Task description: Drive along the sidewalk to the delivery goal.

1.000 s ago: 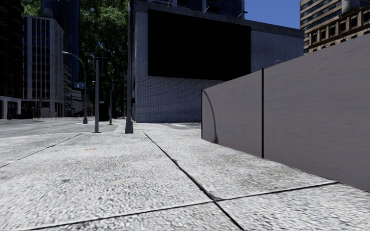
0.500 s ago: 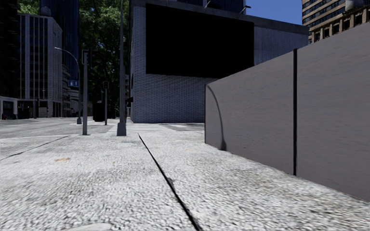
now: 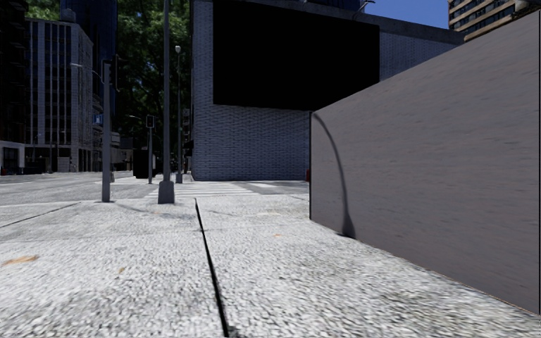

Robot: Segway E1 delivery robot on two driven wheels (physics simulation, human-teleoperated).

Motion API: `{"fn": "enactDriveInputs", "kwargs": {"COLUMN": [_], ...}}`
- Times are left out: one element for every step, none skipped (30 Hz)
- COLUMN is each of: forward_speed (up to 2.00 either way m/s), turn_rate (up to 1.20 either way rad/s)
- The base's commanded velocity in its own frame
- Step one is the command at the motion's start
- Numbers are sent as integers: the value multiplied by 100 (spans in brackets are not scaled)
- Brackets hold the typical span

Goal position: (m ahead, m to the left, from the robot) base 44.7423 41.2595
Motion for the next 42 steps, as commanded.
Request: {"fn": "enactDriveInputs", "kwargs": {"forward_speed": [200, 200, 200, 200, 200, 200, 200, 200, 200, 200, 200, 200, 200, 200, 200, 200, 200, 200, 200, 200, 200, 200, 200, 200, 200, 200, 200, 200, 200, 200, 200, 200, 200, 200, 200, 200, 200, 200, 200, 200, 200, 200], "turn_rate": [21, 21, 21, 21, 21, 22, 25, 25, 26, 26, 26, 26, 26, 26, 26, 27, 28, 28, 29, 29, 29, 29, 29, 29, 29, 29, 29, 29, 29, 29, 29, 29, 29, 29, 29, 29, 29, 29, 29, 29, 29, 29]}}
